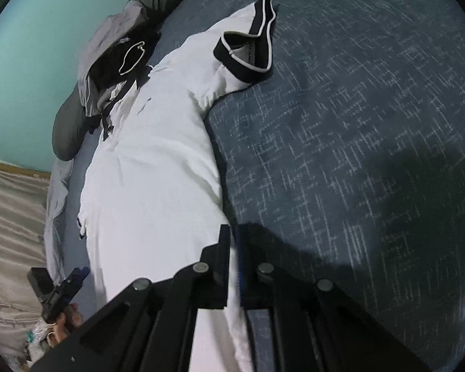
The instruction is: Fold clothes
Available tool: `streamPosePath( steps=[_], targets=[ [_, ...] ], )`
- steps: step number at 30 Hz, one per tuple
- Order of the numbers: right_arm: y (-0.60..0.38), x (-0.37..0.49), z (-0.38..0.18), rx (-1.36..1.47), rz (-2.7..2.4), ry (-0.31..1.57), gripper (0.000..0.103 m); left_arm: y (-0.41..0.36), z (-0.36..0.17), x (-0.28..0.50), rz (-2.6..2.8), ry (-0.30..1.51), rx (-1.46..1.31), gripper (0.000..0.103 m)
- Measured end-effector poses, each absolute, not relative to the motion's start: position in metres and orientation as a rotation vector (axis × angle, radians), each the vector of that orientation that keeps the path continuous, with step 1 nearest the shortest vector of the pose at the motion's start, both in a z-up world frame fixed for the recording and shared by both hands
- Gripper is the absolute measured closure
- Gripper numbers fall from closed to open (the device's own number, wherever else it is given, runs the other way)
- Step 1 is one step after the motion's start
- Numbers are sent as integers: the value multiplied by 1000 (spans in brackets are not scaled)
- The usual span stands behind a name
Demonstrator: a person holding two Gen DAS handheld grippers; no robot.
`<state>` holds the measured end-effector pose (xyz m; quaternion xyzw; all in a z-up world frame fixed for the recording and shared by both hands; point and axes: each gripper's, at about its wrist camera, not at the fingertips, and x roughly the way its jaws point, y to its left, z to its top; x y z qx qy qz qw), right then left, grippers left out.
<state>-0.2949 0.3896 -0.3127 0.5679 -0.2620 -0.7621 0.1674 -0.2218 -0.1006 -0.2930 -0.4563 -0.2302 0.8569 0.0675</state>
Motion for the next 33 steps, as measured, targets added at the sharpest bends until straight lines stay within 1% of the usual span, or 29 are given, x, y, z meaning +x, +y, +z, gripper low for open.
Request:
streamPosePath(
  steps=[2,5,9,10,12,14,18,21,25,28,30,33],
  targets=[
    [390,-290,-310,1642,-2153,-708,87,-100,-293,-222,2580,-696,-1373,39],
    [387,-279,-305,1667,-2119,-634,87,-97,-291,-221,2572,-693,-1367,39],
    [381,-267,-307,1689,-2097,-583,87,-94,-289,-220,2565,-693,-1360,39],
    [378,-265,-308,1694,-2097,-565,88,-94,-289,-219,2565,-695,-1358,39],
    [374,-262,-311,1706,-2098,-541,97,-95,-287,-218,2565,-698,-1353,39],
    [380,-260,-312,1696,-2122,-574,100,-96,-285,-216,2569,-704,-1347,39],
    [396,-261,-304,1627,-2181,-669,101,-99,-284,-216,2575,-711,-1342,39],
    [394,-262,-309,1656,-2143,-673,101,-101,-283,-217,2576,-717,-1340,39],
    [391,-263,-311,1683,-2110,-688,98,-103,-283,-218,2579,-725,-1337,39],
    [398,-256,-310,1702,-2107,-703,83,-105,-282,-218,2580,-731,-1335,39],
    [400,-248,-308,1707,-2098,-693,82,-107,-282,-219,2582,-735,-1333,39],
    [396,-239,-308,1717,-2101,-623,83,-111,-280,-219,2591,-742,-1328,39]
  ],
)
